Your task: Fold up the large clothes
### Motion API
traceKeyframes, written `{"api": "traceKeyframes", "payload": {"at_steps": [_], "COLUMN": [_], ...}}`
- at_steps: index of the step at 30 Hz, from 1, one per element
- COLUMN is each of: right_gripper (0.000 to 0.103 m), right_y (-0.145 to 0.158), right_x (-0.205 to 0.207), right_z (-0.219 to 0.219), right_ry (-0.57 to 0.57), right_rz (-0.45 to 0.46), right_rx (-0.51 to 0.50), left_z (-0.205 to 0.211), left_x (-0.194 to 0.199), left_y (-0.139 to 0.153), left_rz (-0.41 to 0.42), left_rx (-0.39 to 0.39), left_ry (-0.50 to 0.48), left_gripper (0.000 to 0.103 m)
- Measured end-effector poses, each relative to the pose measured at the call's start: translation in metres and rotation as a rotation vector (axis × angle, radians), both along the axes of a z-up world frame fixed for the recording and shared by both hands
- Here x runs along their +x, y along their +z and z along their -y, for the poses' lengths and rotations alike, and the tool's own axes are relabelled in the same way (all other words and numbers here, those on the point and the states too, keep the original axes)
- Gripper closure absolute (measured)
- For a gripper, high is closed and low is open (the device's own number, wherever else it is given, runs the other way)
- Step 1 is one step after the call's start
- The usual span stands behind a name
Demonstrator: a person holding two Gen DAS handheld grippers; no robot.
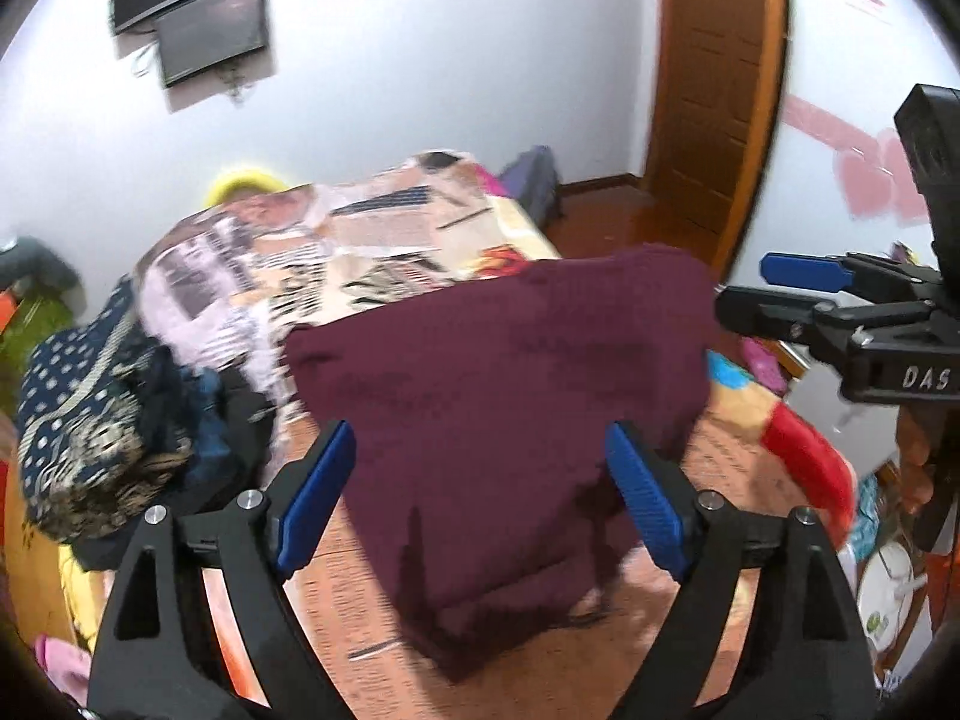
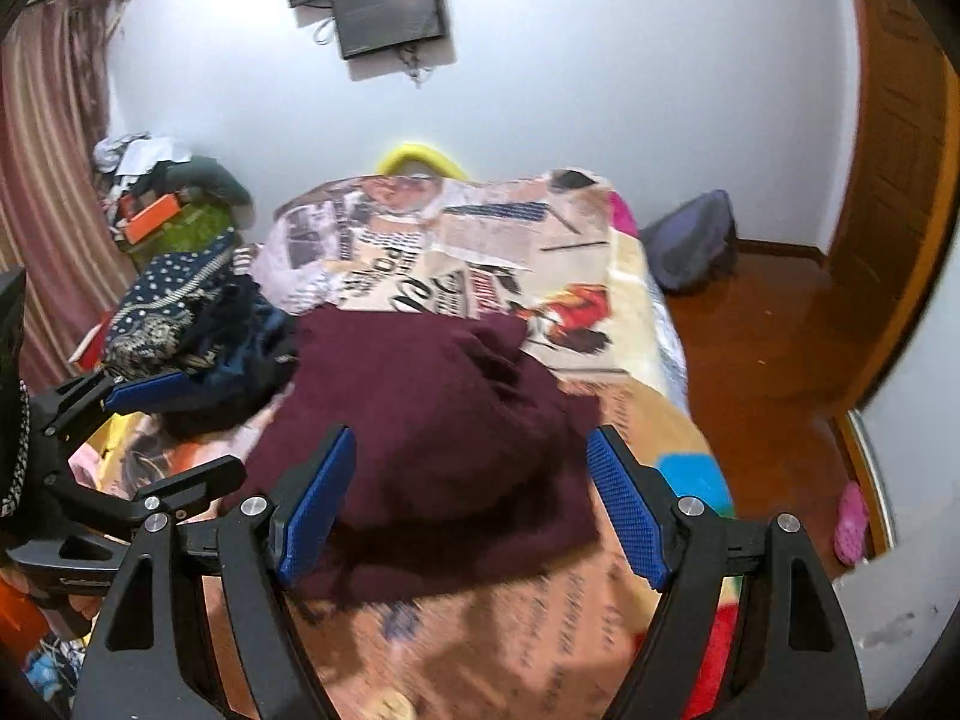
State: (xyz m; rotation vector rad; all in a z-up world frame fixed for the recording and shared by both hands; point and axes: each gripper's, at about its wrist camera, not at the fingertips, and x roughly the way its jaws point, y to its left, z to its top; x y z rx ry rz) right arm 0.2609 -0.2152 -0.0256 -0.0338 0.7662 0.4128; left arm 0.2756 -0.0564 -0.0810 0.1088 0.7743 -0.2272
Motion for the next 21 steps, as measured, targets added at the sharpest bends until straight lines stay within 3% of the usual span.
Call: {"api": "traceKeyframes", "payload": {"at_steps": [8, 12, 16, 21], "right_gripper": [0.027, 0.027, 0.025, 0.023], "right_y": [-0.018, -0.036, -0.052, -0.071], "right_x": [0.036, 0.044, 0.040, 0.033], "right_z": [-0.019, -0.003, 0.017, 0.035], "right_ry": [-0.007, -0.029, -0.029, -0.033], "right_rz": [-0.085, -0.148, -0.179, -0.218], "right_rx": [0.011, -0.034, -0.091, -0.077], "left_z": [-0.042, -0.045, -0.042, -0.041], "left_x": [0.025, 0.029, 0.024, 0.023], "left_y": [-0.046, -0.070, -0.081, -0.096], "left_rz": [-0.097, -0.149, -0.150, -0.176], "left_rx": [0.003, -0.006, -0.011, -0.040], "left_ry": [0.130, 0.126, 0.110, 0.103], "left_gripper": [0.017, 0.017, 0.017, 0.016]}}
